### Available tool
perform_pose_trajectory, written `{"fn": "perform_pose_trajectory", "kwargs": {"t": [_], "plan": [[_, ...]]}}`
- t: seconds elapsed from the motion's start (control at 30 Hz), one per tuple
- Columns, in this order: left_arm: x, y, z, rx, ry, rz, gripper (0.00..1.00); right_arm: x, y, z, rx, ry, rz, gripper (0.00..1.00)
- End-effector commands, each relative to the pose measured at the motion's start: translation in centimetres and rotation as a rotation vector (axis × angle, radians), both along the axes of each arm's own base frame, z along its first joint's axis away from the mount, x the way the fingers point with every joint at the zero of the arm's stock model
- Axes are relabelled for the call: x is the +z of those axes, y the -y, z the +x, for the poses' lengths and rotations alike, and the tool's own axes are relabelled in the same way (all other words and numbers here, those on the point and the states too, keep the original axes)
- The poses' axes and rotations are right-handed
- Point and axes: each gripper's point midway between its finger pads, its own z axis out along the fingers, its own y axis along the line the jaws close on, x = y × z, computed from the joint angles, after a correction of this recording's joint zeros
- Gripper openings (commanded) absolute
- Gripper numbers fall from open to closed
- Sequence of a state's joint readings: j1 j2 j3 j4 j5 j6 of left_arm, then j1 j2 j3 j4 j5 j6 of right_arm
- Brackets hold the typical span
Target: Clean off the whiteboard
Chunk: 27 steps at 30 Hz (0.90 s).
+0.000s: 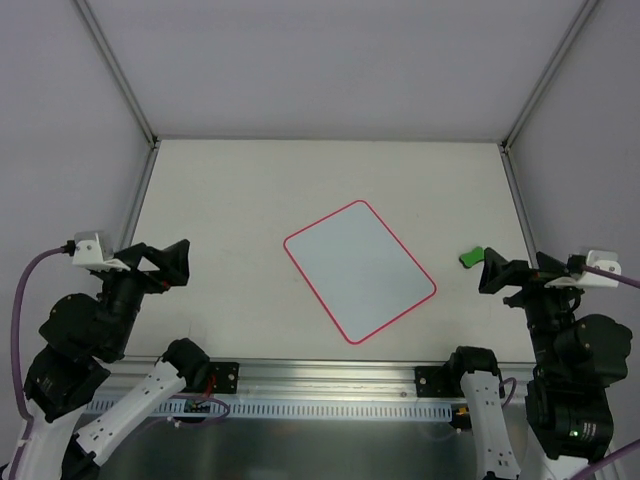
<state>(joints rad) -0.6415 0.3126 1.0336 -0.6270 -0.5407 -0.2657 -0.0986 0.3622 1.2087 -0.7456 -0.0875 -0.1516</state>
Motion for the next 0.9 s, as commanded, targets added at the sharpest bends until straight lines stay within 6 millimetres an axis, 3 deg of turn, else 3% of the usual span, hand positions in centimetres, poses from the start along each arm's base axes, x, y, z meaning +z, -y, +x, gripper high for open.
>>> {"fn": "perform_pose_trajectory", "kwargs": {"t": [0.0, 0.27, 0.87], "plan": [[-1.3, -2.4, -1.0, 0.072, 0.002, 0.068, 0.99, -0.3, 0.8, -1.2, -0.027, 0.048, -0.055, 0.99], [-3.8, -2.6, -1.9, 0.059, -0.018, 0.026, 0.99, -1.5, 2.1, -2.8, -0.069, 0.097, -0.08, 0.99], [-6.9, -0.6, -0.4, 0.029, -0.134, 0.057, 0.99, -3.0, 1.7, -2.4, -0.043, 0.092, -0.087, 0.99]]}}
